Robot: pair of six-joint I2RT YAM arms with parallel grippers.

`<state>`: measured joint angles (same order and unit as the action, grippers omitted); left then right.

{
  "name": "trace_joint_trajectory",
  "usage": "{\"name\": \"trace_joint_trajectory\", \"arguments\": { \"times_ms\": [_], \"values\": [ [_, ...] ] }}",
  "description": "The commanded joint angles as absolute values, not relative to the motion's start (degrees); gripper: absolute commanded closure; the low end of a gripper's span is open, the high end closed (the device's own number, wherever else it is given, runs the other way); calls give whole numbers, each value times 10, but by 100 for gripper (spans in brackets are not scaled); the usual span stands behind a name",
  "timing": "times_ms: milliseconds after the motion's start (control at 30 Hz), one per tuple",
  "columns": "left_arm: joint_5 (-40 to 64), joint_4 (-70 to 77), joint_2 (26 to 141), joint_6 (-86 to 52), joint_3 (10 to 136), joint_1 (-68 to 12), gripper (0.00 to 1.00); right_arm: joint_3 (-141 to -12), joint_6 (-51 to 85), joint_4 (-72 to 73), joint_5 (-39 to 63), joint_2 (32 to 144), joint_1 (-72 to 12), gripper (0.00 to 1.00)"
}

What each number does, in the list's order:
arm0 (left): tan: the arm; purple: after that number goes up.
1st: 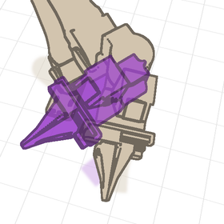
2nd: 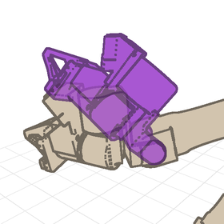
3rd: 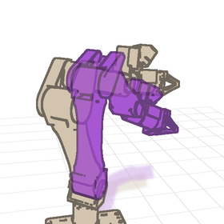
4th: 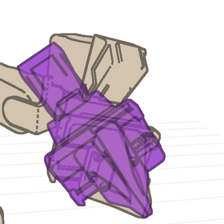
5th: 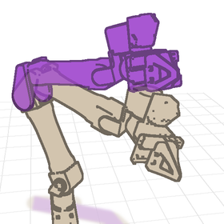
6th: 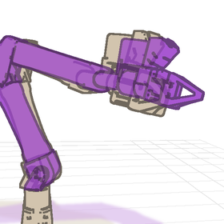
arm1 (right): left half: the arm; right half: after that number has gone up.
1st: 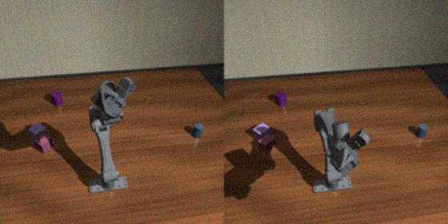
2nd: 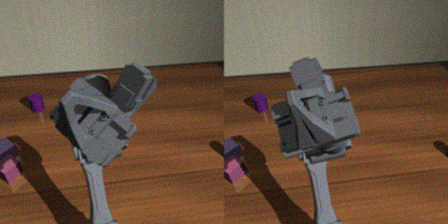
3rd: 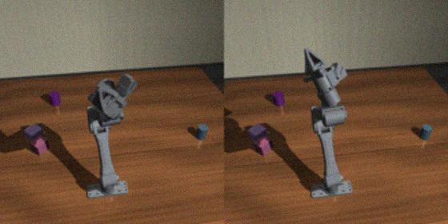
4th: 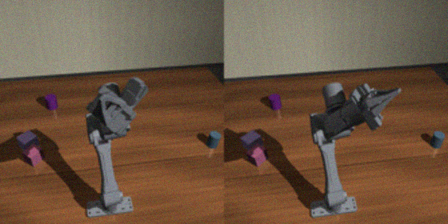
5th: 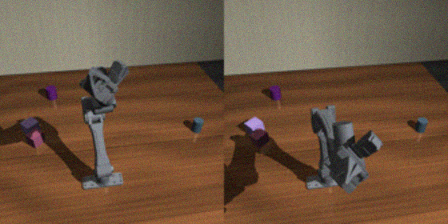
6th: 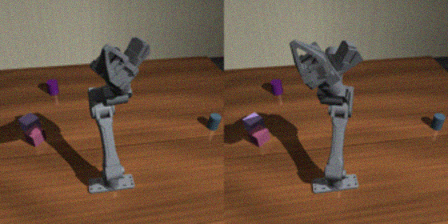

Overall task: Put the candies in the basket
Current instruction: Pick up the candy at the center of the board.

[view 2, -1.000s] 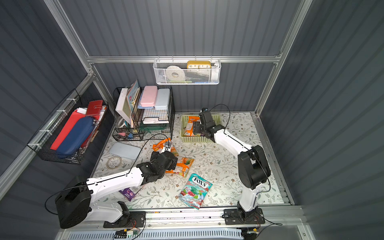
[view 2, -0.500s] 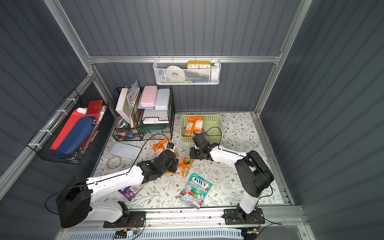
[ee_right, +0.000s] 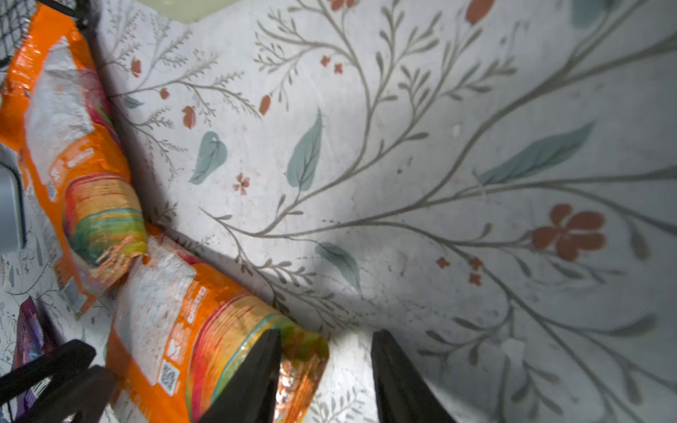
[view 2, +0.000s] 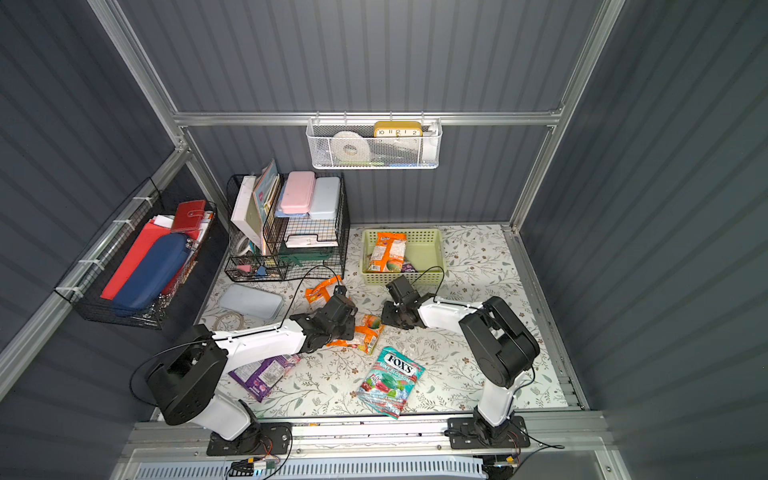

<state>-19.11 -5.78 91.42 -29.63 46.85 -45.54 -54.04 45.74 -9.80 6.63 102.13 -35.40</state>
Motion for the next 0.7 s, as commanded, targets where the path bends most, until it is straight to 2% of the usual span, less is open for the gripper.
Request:
{"name": "trace_joint_trajectory", "arguments": {
  "times_ms": [0,300,500,600,667],
  "values": [
    [-171,-40,924,-313,452,-452,70,-524,493,-50,94,1045,-358,55],
    [-165,-39,943,-325,431,-451,74,-515,520,1,117,1056,-365,67],
    [-167,-40,947,-327,430,-452,74,-505,529,28,117,1041,-366,85],
    [-169,-40,945,-327,430,-452,73,-486,536,72,124,1020,-366,97],
    [-168,-41,940,-328,429,-452,72,-480,536,86,131,1007,-366,100]
  ]
}}
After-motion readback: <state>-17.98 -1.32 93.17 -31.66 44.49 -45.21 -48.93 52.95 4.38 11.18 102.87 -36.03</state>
